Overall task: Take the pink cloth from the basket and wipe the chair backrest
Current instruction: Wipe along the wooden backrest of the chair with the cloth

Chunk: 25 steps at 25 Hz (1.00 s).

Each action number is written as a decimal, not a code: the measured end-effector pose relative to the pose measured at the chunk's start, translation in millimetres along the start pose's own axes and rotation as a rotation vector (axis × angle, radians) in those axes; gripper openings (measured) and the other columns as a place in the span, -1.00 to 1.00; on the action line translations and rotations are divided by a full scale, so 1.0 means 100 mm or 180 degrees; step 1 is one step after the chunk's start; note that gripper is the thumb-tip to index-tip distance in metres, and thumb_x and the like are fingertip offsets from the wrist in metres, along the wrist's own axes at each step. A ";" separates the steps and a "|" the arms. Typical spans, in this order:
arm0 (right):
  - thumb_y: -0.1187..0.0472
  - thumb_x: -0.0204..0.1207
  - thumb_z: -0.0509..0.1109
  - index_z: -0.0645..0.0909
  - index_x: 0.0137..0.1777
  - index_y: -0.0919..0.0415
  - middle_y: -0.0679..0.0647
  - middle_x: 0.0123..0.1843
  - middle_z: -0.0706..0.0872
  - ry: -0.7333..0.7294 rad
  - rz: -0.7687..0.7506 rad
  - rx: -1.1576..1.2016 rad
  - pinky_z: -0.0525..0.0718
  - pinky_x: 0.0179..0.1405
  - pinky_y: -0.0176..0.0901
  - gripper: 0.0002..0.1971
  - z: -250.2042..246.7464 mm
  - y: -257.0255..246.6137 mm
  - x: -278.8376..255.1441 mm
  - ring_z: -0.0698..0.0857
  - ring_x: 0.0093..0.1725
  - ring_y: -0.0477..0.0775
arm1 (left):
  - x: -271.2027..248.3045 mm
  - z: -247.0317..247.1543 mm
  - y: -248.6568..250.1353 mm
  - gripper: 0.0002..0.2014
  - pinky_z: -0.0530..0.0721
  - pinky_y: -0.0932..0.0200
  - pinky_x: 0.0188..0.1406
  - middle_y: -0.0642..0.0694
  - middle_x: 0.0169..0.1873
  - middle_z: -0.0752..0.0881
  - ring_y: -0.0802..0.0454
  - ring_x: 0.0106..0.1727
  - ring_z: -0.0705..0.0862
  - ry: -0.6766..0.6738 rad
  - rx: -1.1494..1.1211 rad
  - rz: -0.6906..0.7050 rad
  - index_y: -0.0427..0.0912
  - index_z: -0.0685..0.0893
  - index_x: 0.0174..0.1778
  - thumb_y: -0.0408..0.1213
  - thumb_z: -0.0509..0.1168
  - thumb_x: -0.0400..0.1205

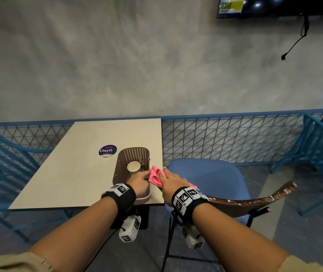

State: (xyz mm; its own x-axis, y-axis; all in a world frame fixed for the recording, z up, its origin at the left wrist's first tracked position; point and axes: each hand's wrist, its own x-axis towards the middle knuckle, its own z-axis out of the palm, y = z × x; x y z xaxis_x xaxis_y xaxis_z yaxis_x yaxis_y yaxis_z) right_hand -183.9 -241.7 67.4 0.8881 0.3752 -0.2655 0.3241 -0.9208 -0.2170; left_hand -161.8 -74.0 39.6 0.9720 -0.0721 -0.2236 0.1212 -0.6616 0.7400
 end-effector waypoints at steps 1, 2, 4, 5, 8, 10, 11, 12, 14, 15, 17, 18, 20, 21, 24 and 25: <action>0.21 0.53 0.30 -0.08 0.72 0.05 0.12 0.76 -0.04 0.0042 -0.0014 -0.0015 0.36 0.49 0.28 -0.17 0.02 0.02 -0.04 0.24 0.61 0.31 | 0.01 -0.01 0.00 -0.48 0.60 0.17 0.30 0.04 0.15 0.81 0.02 0.23 0.72 -0.0045 -0.0123 0.0023 0.18 0.72 0.31 -0.46 0.20 0.57; 0.21 0.53 0.30 -0.08 0.72 0.04 0.12 0.76 -0.04 0.0087 -0.0030 -0.0030 0.35 0.50 0.27 -0.17 0.04 0.04 -0.07 0.24 0.61 0.31 | 0.01 -0.02 -0.01 -0.47 0.61 0.13 0.35 0.02 0.14 0.82 0.02 0.24 0.73 -0.0068 -0.0214 0.0034 0.20 0.72 0.29 -0.47 0.19 0.56; 0.21 0.53 0.28 -0.08 0.71 0.02 0.12 0.76 -0.04 0.0175 -0.0042 -0.0068 0.33 0.52 0.26 -0.17 0.08 0.06 -0.11 0.23 0.62 0.30 | 0.02 -0.03 0.00 -0.48 0.64 0.12 0.31 0.01 0.12 0.83 0.02 0.20 0.74 -0.0008 -0.0296 0.0029 0.21 0.75 0.25 -0.46 0.19 0.56; 0.21 0.52 0.29 -0.09 0.71 0.01 0.13 0.76 -0.03 0.0197 -0.0039 -0.0085 0.33 0.52 0.25 -0.17 0.08 0.06 -0.11 0.23 0.62 0.30 | 0.00 -0.03 0.03 -0.50 0.65 0.14 0.27 0.00 0.12 0.83 0.02 0.18 0.75 0.0012 -0.0320 -0.0018 0.21 0.77 0.22 -0.46 0.19 0.57; 0.21 0.52 0.31 -0.09 0.70 -0.07 0.12 0.76 -0.02 0.0183 -0.0025 -0.0079 0.34 0.50 0.25 -0.16 0.07 0.06 -0.08 0.26 0.60 0.32 | -0.01 -0.05 0.12 -0.57 0.62 0.22 0.12 0.08 0.06 0.82 0.08 0.12 0.74 0.0066 -0.0368 -0.0119 0.19 0.82 0.10 -0.42 0.19 0.60; 0.18 0.54 0.30 -0.10 0.69 -0.16 0.11 0.76 0.00 0.0213 -0.0019 -0.0061 0.36 0.45 0.26 -0.17 0.08 0.07 -0.07 0.30 0.57 0.34 | 0.00 -0.08 0.18 -0.67 0.55 0.18 0.01 0.07 0.07 0.77 0.01 0.10 0.71 0.0150 -0.0339 -0.0230 0.06 0.79 0.17 -0.33 0.17 0.69; 0.17 0.55 0.30 -0.11 0.68 -0.21 0.11 0.76 0.01 0.0226 -0.0012 -0.0058 0.36 0.43 0.27 -0.18 0.08 0.06 -0.07 0.32 0.55 0.35 | 0.00 -0.11 0.20 -0.73 0.54 0.13 -0.01 -0.04 0.07 0.77 -0.08 0.11 0.70 0.0212 -0.0239 -0.0266 -0.01 0.77 0.14 -0.24 0.16 0.72; 0.17 0.55 0.29 -0.13 0.67 -0.25 0.11 0.76 0.02 0.0231 0.0001 -0.0048 0.37 0.42 0.27 -0.17 0.09 0.06 -0.07 0.33 0.54 0.36 | 0.01 -0.13 0.22 -0.74 0.54 0.08 -0.02 -0.12 0.02 0.77 -0.16 0.08 0.70 0.0228 -0.0103 -0.0306 -0.05 0.76 0.03 -0.12 0.14 0.74; 0.17 0.55 0.28 -0.15 0.66 -0.27 0.11 0.75 0.03 0.0230 0.0004 -0.0012 0.38 0.40 0.28 -0.17 0.09 0.05 -0.08 0.35 0.52 0.37 | 0.04 -0.12 0.25 -0.51 0.57 0.06 -0.05 -0.08 -0.21 0.80 -0.11 -0.08 0.73 0.0215 0.0313 -0.0287 -0.04 0.76 -0.24 0.21 0.11 0.69; 0.17 0.55 0.28 -0.15 0.66 -0.26 0.11 0.76 0.03 0.0223 -0.0013 0.0003 0.39 0.40 0.29 -0.17 0.08 0.06 -0.10 0.36 0.51 0.37 | 0.06 -0.11 0.25 -0.45 0.62 0.07 -0.05 -0.02 -0.29 0.81 -0.05 -0.14 0.75 0.0247 0.0363 -0.0278 -0.02 0.79 -0.29 0.32 0.10 0.64; 0.17 0.56 0.26 -0.15 0.66 -0.26 0.09 0.76 0.03 0.0188 -0.0065 0.0038 0.39 0.41 0.30 -0.18 0.07 0.11 -0.14 0.37 0.50 0.38 | 0.08 -0.11 0.27 -0.47 0.70 0.06 0.01 0.04 -0.28 0.83 0.02 -0.15 0.77 0.0183 0.0564 -0.0180 0.05 0.84 -0.20 0.37 0.15 0.59; 0.16 0.57 0.26 -0.15 0.66 -0.27 0.08 0.76 0.02 0.0158 -0.0086 0.0049 0.38 0.42 0.31 -0.19 0.06 0.14 -0.16 0.36 0.50 0.38 | 0.09 -0.11 0.27 -0.50 0.71 0.06 0.06 0.05 -0.23 0.85 0.05 -0.11 0.77 0.0187 0.0657 -0.0148 0.08 0.86 -0.11 0.36 0.17 0.58; 0.14 0.60 0.24 -0.15 0.66 -0.28 0.07 0.76 0.01 0.0113 -0.0093 0.0036 0.36 0.45 0.31 -0.22 0.06 0.20 -0.21 0.34 0.52 0.37 | 0.08 -0.09 0.30 -0.57 0.70 0.10 0.12 0.07 -0.08 0.86 0.06 0.00 0.77 0.0241 0.0777 -0.0083 0.12 0.85 0.05 0.30 0.23 0.58; 0.14 0.60 0.23 -0.15 0.66 -0.28 0.07 0.76 0.01 0.0096 -0.0084 0.0034 0.36 0.45 0.31 -0.22 0.05 0.21 -0.22 0.33 0.53 0.37 | 0.09 -0.09 0.29 -0.59 0.69 0.12 0.12 0.07 -0.04 0.85 0.05 0.03 0.76 0.0269 0.0768 -0.0071 0.12 0.85 0.08 0.27 0.25 0.59; 0.16 0.58 0.25 -0.13 0.66 -0.27 0.08 0.76 0.01 0.0029 -0.0051 0.0051 0.34 0.47 0.32 -0.20 0.03 0.17 -0.20 0.32 0.54 0.38 | 0.06 -0.09 0.33 -0.63 0.72 0.07 0.07 0.05 -0.11 0.86 0.03 -0.03 0.77 0.0251 0.0748 -0.0173 0.10 0.86 -0.01 0.24 0.26 0.61; 0.17 0.56 0.27 -0.13 0.66 -0.26 0.09 0.76 0.01 0.0020 -0.0055 0.0055 0.34 0.47 0.33 -0.19 0.03 0.15 -0.19 0.32 0.54 0.38 | 0.07 -0.10 0.32 -0.62 0.72 0.07 -0.02 0.04 -0.20 0.85 0.01 -0.09 0.77 0.0262 0.0758 -0.0198 0.09 0.87 -0.10 0.24 0.25 0.62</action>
State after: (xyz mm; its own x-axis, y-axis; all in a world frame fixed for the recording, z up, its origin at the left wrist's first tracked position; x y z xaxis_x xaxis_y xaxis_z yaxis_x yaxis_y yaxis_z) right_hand -196.3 -262.3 66.4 0.8844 0.3904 -0.2556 0.3339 -0.9121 -0.2377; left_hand -149.5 -88.7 68.3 0.9784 0.0287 -0.2045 0.1399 -0.8207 0.5540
